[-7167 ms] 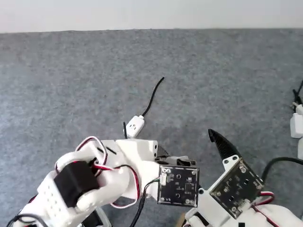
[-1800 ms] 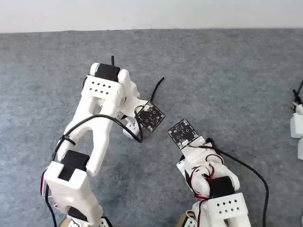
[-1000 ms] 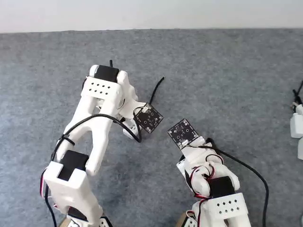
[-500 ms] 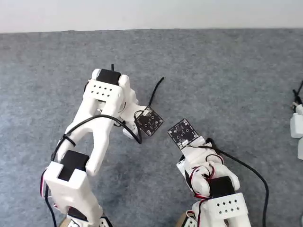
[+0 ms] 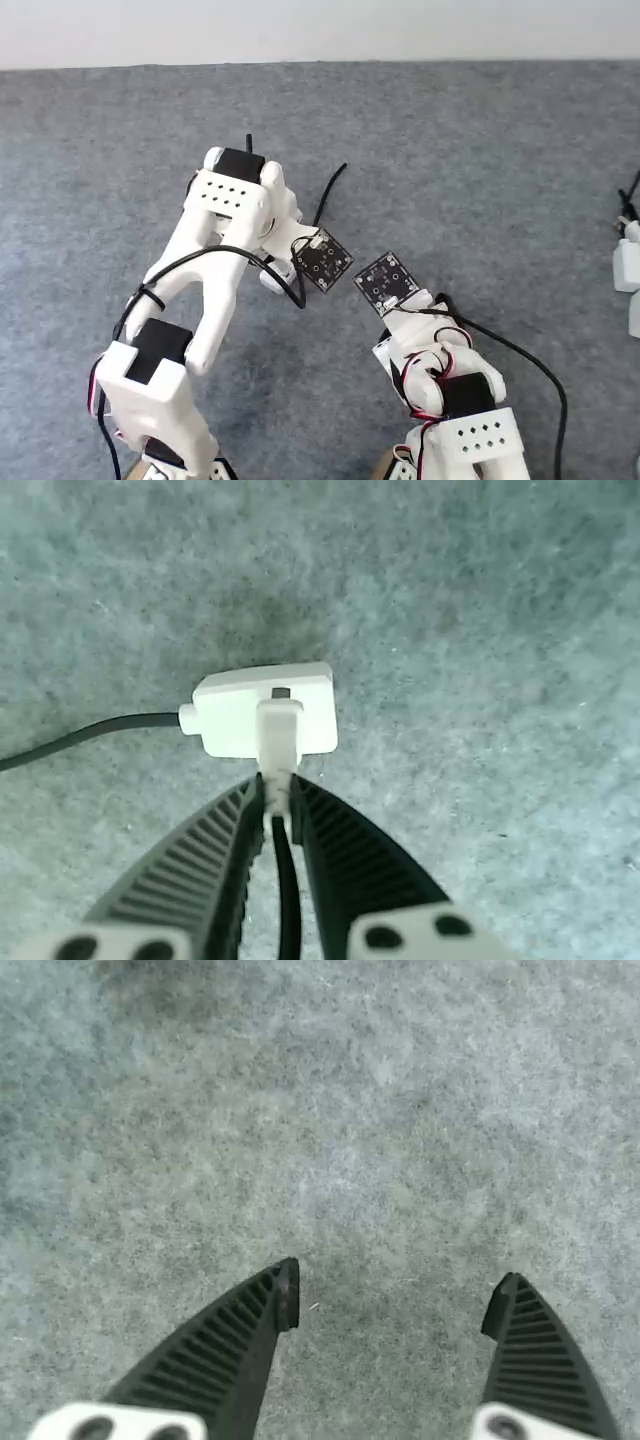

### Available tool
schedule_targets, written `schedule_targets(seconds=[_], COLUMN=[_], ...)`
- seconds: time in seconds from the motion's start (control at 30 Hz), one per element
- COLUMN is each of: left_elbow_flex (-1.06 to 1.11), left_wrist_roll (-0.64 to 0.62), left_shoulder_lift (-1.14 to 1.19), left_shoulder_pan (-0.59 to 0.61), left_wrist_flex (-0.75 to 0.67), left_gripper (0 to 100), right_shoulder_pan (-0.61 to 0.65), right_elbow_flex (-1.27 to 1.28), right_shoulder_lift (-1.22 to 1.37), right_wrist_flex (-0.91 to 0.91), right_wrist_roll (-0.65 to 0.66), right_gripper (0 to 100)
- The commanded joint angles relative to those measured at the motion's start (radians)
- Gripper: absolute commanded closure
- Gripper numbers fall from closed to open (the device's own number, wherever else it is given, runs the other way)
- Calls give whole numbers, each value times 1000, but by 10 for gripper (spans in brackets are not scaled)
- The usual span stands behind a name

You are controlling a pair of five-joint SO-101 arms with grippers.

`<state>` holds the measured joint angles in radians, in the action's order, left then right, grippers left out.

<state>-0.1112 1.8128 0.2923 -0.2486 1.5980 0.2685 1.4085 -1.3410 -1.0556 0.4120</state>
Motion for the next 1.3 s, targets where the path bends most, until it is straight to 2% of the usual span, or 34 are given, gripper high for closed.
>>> schedule_targets(seconds=[0.0,0.9,1.27], left_elbow_flex=[-7,21,140], left_wrist_roll=[-12,-12,-12], left_shoulder_lift=[-6,-6,-6], left_shoulder_pan=[14,40,31], left_wrist_flex=[-34,-29,-103], left_gripper=[989,989,989], right_shoulder_pan=[-2,-2,-2], right_elbow_flex=[-8,-8,-8], right_shoulder_lift=[-12,-13,-13], right_wrist_flex=[16,15,15], right_wrist_roll=[-11,-11,-11], right_gripper=[685,685,685])
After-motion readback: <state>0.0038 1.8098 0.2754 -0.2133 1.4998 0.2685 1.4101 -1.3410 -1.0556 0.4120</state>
